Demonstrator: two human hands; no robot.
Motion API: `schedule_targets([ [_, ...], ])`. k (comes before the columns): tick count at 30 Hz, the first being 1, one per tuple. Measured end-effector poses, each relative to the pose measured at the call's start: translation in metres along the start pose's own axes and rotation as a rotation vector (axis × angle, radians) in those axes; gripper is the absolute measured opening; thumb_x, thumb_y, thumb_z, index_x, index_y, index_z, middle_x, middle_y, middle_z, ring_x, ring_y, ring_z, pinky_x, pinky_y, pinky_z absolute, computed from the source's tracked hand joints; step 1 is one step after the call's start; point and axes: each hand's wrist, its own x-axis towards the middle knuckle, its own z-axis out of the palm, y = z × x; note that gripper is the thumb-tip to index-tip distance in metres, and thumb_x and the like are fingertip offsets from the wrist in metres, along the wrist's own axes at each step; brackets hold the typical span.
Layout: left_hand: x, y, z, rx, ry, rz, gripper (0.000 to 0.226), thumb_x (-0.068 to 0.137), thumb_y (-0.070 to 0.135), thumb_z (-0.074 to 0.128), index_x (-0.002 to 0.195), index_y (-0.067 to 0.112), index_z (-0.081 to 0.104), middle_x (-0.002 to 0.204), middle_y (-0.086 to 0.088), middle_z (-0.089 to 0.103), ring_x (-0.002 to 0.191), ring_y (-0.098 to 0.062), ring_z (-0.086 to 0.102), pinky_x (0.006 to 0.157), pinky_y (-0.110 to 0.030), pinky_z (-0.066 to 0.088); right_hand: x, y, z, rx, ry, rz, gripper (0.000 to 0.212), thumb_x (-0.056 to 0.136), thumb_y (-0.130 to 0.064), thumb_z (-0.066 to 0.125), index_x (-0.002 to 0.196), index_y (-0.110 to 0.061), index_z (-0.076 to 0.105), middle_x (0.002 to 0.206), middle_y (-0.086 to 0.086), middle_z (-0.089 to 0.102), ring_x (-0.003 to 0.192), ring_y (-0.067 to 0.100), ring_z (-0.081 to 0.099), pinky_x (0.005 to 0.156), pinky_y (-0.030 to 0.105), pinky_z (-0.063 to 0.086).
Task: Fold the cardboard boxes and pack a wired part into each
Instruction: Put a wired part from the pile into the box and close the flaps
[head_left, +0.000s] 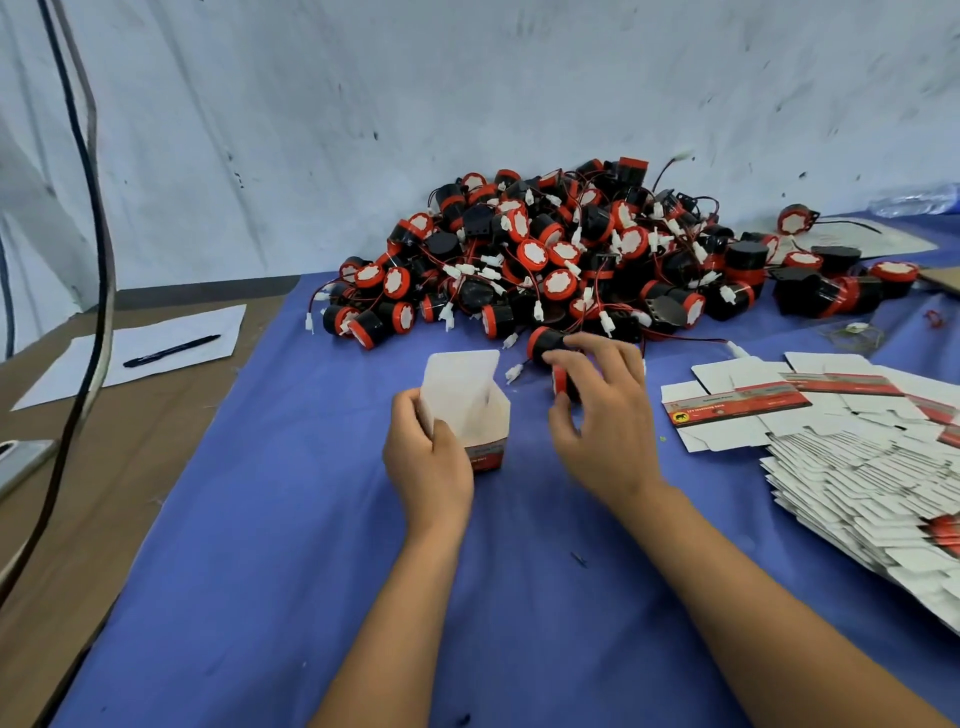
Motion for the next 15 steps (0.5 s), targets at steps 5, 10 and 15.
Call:
schedule_targets([
  [5, 0.006, -0.005, 0.0, 0.016, 0.006, -0.055, 0.009, 0.096, 0.004, 0.045, 0.095, 0.007, 0.053, 0.076, 0.008, 0.055, 0.069, -0.007, 0.051, 0.059, -0.023, 0.039, 0.016, 0.014, 0.008, -0.327, -0.638, 0.054, 0.082, 0.084, 0.016, 0.049, 0.153, -0.026, 0.043, 0.169, 0.002, 0.017, 0.151, 0.029, 0.013, 0.103, 0.044, 0.047],
  [10, 0.012, -0.007, -0.005, -0.009, 0.069, -0.076, 0.006, 0.095, 0.005, 0.047, 0.093, 0.003, 0.052, 0.078, 0.004, 0.051, 0.068, -0.013, 0.046, 0.059, -0.03, 0.038, 0.015, 0.0, -0.001, -0.369, -0.46, 0.365, 0.044, 0.093, -0.023, 0.072, 0.132, -0.018, 0.054, 0.123, 0.013, 0.05, 0.101, 0.035, 0.056, 0.073, 0.035, 0.04],
  [15, 0.008, -0.003, -0.007, -0.094, -0.017, -0.082, 0.017, 0.087, 0.022, 0.049, 0.093, 0.007, 0.052, 0.081, 0.0, 0.056, 0.072, -0.016, 0.049, 0.062, -0.036, 0.042, 0.003, -0.009, -0.014, -0.425, -0.602, 0.344, 0.056, 0.091, -0.063, 0.062, 0.121, -0.018, 0.05, 0.108, 0.006, 0.061, 0.1, 0.033, 0.063, 0.069, 0.037, 0.044],
])
